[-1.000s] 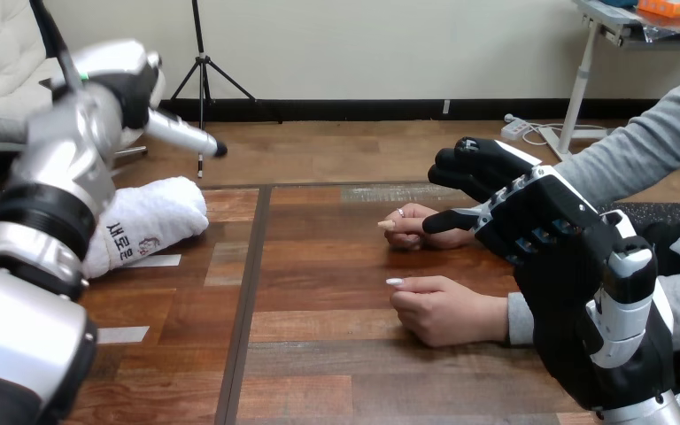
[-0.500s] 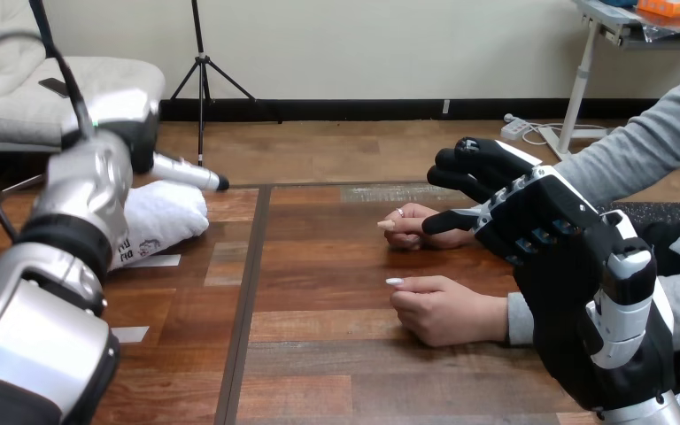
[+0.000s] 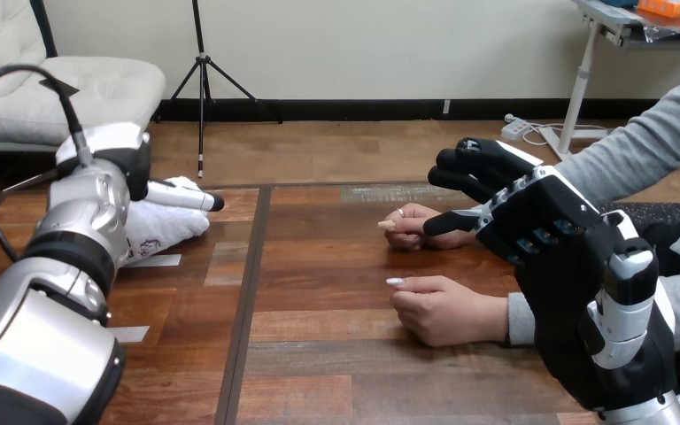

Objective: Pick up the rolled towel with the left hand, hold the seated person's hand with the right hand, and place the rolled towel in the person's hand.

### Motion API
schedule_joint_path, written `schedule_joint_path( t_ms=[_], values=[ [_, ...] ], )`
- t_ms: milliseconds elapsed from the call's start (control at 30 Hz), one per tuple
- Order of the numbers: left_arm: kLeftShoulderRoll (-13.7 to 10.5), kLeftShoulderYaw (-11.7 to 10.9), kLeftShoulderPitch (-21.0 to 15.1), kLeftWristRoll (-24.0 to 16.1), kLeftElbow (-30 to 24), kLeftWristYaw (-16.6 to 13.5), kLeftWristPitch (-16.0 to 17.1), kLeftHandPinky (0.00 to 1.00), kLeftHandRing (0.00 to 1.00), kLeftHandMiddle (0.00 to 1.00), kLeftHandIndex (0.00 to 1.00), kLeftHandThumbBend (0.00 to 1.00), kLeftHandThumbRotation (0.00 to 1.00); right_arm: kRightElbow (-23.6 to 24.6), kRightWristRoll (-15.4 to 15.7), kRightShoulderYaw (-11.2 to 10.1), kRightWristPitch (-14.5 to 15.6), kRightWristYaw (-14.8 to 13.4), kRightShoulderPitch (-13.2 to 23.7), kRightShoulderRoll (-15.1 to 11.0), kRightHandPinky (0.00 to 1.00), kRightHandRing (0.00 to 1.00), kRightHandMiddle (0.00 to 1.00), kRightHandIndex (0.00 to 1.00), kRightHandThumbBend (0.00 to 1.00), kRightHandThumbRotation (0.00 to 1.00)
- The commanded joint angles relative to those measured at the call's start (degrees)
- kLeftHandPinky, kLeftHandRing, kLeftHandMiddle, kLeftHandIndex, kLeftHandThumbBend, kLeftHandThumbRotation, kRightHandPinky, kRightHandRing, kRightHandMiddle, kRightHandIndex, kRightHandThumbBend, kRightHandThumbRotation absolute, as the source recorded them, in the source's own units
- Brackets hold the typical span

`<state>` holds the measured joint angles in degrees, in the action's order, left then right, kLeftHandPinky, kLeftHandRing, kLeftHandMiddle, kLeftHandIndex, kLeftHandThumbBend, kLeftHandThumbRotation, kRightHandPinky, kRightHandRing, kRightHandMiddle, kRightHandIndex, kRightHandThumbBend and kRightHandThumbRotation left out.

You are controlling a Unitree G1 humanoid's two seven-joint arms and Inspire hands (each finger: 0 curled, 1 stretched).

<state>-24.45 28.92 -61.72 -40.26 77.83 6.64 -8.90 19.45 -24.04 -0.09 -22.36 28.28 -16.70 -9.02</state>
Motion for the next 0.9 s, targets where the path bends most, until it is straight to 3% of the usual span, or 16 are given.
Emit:
schedule_joint_path(
  t_ms=[0, 867],
  values=[
    [0.3, 0.4, -1.5, -0.3, 0.0, -0.1, -0.6, 1.00, 1.00, 1.00, 1.00, 0.98, 0.81, 0.9, -1.0, -0.4, -0.5, 0.2, 1.8, 0.2, 0.65, 0.82, 0.82, 0.79, 0.85, 0.95],
    [1.2, 0.9, -0.5, -0.7, 0.6, 1.8, -3.3, 1.00, 1.00, 1.00, 1.00, 0.97, 0.79, 1.3, -0.7, -0.6, -0.8, 0.3, 1.2, 0.0, 0.67, 0.83, 0.82, 0.80, 0.86, 0.96]
  ],
)
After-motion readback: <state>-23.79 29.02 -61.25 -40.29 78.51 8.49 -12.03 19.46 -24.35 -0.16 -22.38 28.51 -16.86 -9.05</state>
